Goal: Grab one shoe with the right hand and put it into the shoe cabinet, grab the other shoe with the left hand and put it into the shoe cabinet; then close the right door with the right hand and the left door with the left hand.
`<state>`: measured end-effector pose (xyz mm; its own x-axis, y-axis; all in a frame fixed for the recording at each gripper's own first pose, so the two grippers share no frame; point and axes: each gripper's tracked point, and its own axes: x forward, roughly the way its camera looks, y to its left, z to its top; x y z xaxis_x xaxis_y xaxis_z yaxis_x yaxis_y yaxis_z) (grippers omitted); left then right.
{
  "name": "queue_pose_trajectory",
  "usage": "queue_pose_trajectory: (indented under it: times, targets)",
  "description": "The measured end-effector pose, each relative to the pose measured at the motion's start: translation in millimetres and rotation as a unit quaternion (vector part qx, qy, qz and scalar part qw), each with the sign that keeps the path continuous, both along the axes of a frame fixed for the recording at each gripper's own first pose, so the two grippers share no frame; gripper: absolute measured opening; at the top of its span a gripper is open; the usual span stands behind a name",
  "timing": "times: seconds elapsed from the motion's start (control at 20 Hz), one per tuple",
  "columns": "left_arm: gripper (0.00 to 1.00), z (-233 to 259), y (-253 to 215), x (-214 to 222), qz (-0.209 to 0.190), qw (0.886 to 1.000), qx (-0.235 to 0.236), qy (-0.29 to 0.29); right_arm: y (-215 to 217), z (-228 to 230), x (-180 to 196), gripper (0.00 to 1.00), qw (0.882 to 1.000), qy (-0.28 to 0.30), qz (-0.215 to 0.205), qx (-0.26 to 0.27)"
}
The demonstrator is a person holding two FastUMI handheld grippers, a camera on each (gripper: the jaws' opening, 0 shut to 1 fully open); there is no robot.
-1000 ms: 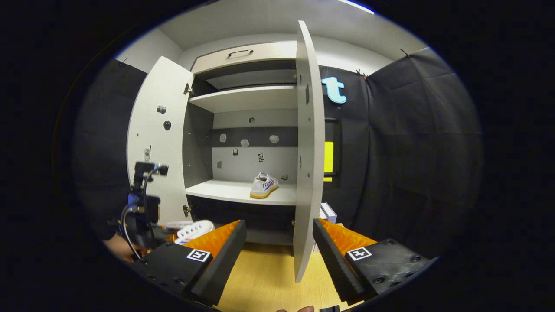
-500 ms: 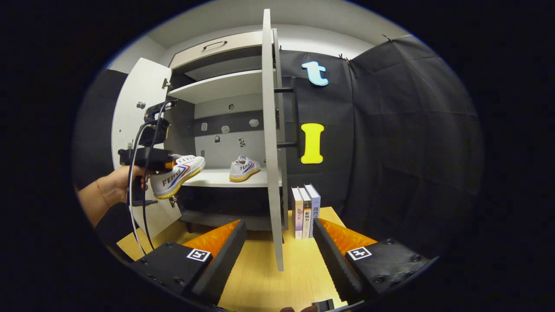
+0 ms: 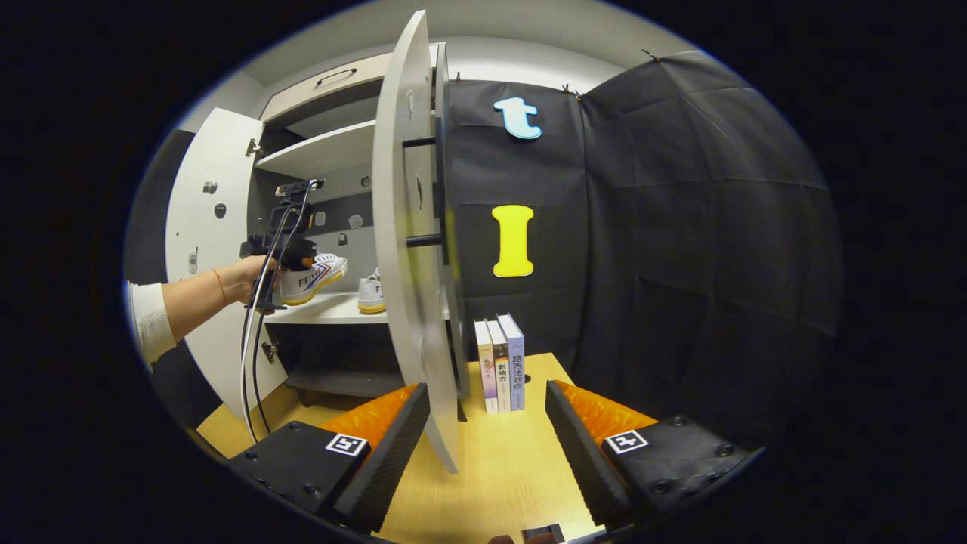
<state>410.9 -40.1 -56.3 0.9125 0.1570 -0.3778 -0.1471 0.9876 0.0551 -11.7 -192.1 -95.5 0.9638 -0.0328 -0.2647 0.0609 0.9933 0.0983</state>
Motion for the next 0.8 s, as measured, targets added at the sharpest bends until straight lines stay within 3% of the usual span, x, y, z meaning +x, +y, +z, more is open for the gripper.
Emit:
queue_pose_trajectory:
  times: [0.25, 0.7, 0.8]
  targets:
    - [0.07, -35.7, 9.9, 43.6, 0.014, 0.999, 0.025, 0.039, -26.4, -0.4, 0.0, 0.98, 0.999, 0.004, -0.031, -0.012]
    - [0.08, -63.6, 21.4, 53.9, 0.035, 0.996, 0.036, 0.072, -36.8, -1.1, -3.6, 0.98, 0.999, 0.008, -0.049, -0.018]
    - [0.16, -62.1, 24.9, 49.4, 0.039, 0.996, 0.047, 0.069, -36.0, -1.1, -6.7, 0.98, 0.999, 0.009, -0.048, -0.015]
